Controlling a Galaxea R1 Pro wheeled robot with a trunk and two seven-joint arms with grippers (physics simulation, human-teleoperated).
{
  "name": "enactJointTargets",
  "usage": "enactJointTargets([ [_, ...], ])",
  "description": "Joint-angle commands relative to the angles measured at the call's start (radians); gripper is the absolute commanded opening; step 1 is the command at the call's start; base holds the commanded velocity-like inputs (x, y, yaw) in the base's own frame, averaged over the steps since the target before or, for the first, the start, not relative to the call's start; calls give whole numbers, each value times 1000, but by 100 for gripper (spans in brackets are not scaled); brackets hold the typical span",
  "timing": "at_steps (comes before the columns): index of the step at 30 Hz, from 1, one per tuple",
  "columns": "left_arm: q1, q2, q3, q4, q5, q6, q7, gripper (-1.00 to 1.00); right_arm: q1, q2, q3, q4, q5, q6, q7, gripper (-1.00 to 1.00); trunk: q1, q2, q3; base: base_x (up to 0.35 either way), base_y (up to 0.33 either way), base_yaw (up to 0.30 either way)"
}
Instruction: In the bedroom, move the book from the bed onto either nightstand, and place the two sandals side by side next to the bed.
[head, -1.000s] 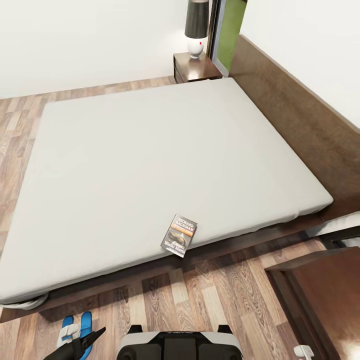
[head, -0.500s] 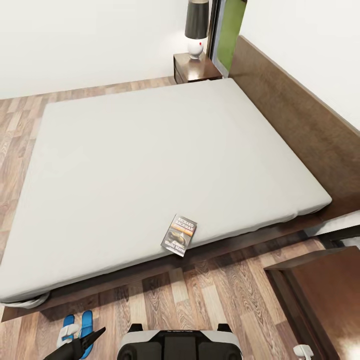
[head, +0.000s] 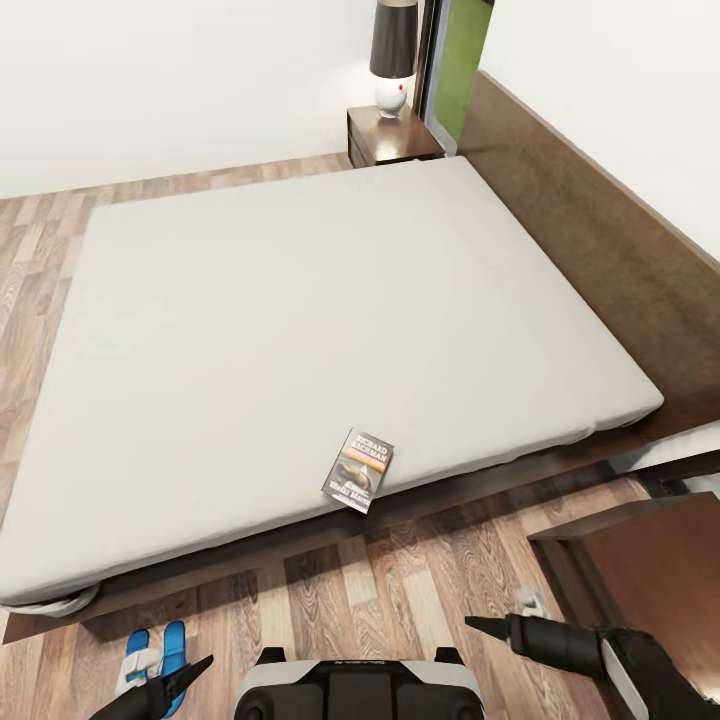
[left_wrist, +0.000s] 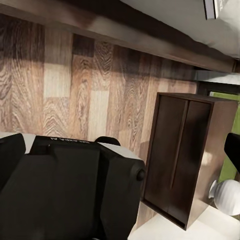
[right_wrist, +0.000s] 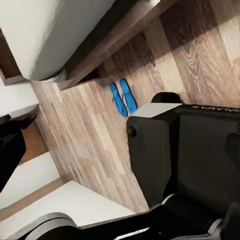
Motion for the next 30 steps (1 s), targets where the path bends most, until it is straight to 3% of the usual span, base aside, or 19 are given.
enactJointTargets([
  [1, 0, 0, -8, 1, 9, -8, -2, 100, 0, 10, -1, -12, -4, 16, 1, 100, 0, -1, -1, 0, 0, 0],
  [4, 0, 1, -10, 1, 7, -4, -12, 100, -2, 66, -1, -44, -5, 41, 0, 100, 0, -1, -1, 0, 0, 0],
  [5, 0, 3, -10, 1, 7, -2, -14, 100, -2, 104, -2, -52, -6, 46, 0, 100, 0, -1, -1, 0, 0, 0],
  [9, 0, 4, -10, 0, 7, -1, -14, 100, -5, 147, -3, -56, -8, 49, 0, 100, 0, -1, -1, 0, 0, 0],
  [14, 0, 2, -11, 0, 6, -2, -13, 100, -7, 157, -4, -58, -13, 63, 0, 100, 0, -1, -1, 0, 0, 0],
  [21, 0, 1, -10, 0, 6, -4, -12, 100, -8, 157, -5, -97, -19, 170, 8, 100, 0, -1, -1, 0, 0, 0],
  [30, 0, -1, -10, 0, 6, -4, -11, 100, -9, 158, -5, -246, -152, 228, 11, 100, 0, -1, -1, 0, 0, 0],
])
